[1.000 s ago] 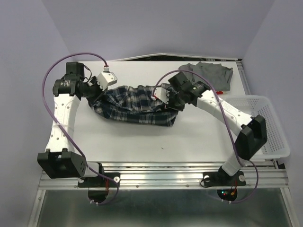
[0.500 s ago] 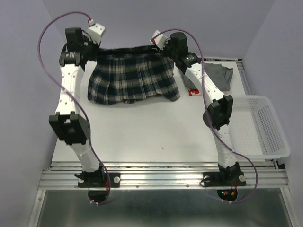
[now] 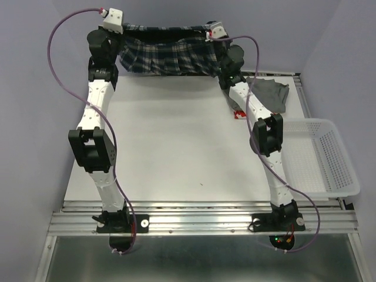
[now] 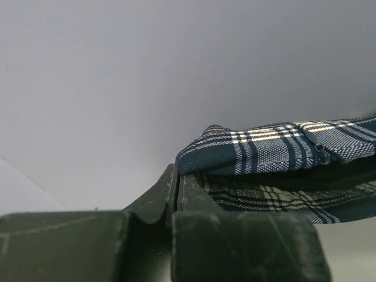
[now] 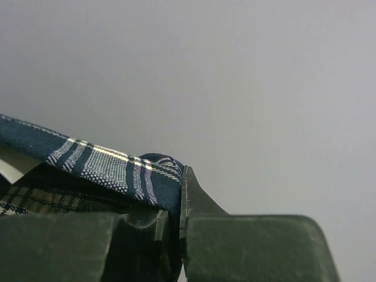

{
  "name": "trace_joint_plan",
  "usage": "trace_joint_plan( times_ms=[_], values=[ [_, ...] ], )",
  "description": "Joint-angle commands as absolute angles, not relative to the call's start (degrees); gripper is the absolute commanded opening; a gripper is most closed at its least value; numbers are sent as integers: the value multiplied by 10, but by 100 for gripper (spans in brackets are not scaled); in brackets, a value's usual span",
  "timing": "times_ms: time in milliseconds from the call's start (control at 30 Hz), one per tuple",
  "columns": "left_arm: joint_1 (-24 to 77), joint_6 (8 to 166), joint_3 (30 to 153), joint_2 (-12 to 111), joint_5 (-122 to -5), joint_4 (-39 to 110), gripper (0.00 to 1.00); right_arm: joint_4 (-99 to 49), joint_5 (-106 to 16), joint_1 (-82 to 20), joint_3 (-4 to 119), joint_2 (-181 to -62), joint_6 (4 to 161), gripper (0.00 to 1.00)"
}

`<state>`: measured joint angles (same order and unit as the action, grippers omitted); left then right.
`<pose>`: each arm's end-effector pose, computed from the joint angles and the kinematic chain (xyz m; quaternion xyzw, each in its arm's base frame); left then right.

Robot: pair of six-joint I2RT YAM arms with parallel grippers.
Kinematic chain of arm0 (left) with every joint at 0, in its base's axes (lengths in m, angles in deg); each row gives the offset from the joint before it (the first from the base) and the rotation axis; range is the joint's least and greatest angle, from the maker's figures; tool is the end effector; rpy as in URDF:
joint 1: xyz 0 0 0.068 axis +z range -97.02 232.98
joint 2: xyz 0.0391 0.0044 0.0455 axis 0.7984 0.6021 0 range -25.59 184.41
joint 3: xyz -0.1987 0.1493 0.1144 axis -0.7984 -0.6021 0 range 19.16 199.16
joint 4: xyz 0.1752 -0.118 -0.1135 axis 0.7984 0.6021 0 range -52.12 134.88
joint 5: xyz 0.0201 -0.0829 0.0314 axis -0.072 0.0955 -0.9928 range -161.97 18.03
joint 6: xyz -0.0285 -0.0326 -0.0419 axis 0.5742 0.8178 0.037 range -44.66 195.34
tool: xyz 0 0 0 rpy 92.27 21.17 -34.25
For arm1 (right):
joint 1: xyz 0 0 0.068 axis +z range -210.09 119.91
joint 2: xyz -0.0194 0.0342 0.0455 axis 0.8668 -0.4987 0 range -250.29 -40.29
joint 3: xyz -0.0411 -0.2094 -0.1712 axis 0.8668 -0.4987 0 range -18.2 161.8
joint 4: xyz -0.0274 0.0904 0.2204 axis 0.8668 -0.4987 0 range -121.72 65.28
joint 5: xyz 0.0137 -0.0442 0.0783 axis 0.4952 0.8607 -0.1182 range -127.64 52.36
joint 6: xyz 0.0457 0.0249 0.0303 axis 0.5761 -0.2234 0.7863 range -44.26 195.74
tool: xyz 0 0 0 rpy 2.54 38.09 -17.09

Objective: Fold and stack the skirts
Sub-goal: Flatten the skirt out

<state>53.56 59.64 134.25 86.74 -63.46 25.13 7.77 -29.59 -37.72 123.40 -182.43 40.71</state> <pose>0.4531 -0.0019 0.4606 0.1380 0.5905 0.0680 0.7922 0.5124 0.2041 0.3965 -0.1785 0.4540 -0.1300 0.8632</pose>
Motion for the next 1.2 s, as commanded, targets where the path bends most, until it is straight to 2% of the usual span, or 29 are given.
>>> trace_joint_plan(
  times_ms=[0,267,300,467,533,633,733,833,933,1000,1167],
  values=[
    [576,580,1289,801,-687,79,0,222,-281,-424,1170,-1773,471,1],
    [576,492,990,802,-659,62,0,264,-359,-418,814,-1714,472,1],
    [578,477,961,790,-667,61,0,267,-370,-413,734,-1684,472,1],
    [616,472,798,685,-627,69,0,242,-427,-401,516,-1563,492,1],
    [621,462,764,649,-619,72,0,202,-443,-395,493,-1512,495,1],
    [626,420,708,584,-596,104,0,97,-474,-385,481,-1469,506,1],
    [625,400,705,551,-584,133,0,36,-476,-385,513,-1461,516,1],
    [624,415,754,564,-599,174,0,-44,-429,-385,625,-1493,535,1],
    [624,460,924,627,-626,287,0,-117,-379,-385,761,-1546,543,1],
    [633,467,978,656,-605,328,0,-145,-360,-385,822,-1561,540,1],
    [641,477,999,622,-574,297,0,-181,-359,-385,847,-1537,535,1]
  ],
)
